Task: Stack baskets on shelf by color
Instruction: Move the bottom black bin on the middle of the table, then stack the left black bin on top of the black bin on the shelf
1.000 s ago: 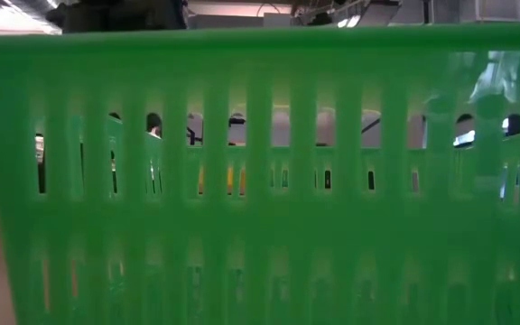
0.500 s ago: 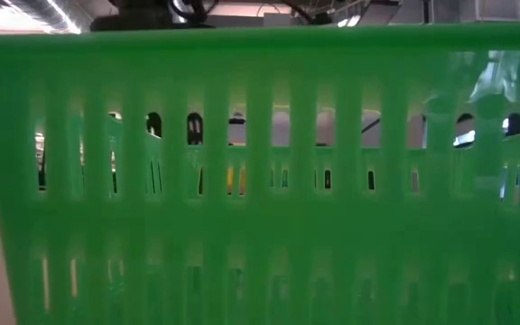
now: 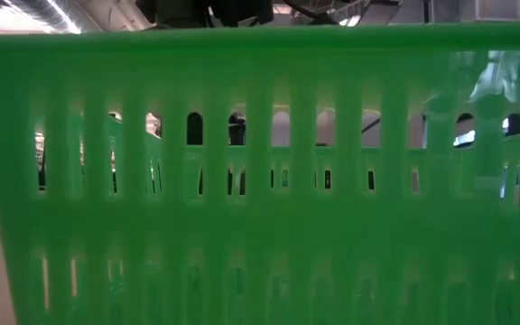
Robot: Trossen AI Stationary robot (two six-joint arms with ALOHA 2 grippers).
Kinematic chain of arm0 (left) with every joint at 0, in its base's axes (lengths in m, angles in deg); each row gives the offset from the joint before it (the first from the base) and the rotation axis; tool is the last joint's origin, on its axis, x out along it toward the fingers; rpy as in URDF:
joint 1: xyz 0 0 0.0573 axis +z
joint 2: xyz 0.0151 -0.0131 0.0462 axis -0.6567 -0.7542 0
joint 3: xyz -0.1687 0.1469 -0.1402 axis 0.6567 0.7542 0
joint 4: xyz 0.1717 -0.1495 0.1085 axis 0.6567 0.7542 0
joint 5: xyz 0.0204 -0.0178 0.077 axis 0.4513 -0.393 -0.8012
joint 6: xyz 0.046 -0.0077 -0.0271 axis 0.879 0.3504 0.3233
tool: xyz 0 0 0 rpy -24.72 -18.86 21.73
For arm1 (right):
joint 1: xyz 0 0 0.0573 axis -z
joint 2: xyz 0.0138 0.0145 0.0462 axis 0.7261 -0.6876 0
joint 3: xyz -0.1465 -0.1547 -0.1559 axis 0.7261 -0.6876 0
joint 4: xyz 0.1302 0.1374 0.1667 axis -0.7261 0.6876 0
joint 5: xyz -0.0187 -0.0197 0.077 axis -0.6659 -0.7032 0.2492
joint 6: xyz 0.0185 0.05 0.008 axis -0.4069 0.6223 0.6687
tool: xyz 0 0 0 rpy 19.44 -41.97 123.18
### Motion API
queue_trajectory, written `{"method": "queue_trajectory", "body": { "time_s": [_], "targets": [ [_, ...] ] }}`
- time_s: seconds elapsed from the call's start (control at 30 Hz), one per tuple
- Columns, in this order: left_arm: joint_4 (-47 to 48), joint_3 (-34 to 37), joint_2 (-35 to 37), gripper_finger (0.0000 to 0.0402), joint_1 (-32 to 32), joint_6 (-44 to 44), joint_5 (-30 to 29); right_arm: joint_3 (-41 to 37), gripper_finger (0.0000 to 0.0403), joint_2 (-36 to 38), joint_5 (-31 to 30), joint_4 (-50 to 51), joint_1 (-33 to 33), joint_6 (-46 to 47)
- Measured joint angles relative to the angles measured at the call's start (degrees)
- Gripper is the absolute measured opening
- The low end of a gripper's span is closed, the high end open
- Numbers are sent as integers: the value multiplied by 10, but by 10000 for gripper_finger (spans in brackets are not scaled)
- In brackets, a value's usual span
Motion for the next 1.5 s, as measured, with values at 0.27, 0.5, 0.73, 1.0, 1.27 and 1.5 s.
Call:
{"method": "queue_trajectory", "body": {
  "time_s": [0.27,0.5,0.73,1.0,1.27,1.5],
  "targets": [
    [3,0,0,48,0,-8,-3,0,96,0,1,0,0,-1],
    [27,0,10,64,3,-38,-3,0,96,0,0,0,0,-1],
    [99,1,71,66,4,-61,-49,0,96,0,2,1,0,-34],
    [120,1,193,66,6,-143,-77,-4,96,1,-16,-2,-10,-52],
    [122,1,317,66,6,-210,-139,-140,96,0,-56,-109,-39,-160],
    [111,1,391,67,6,-233,-175,-321,96,-1,-55,-347,-46,-300]
  ]
}}
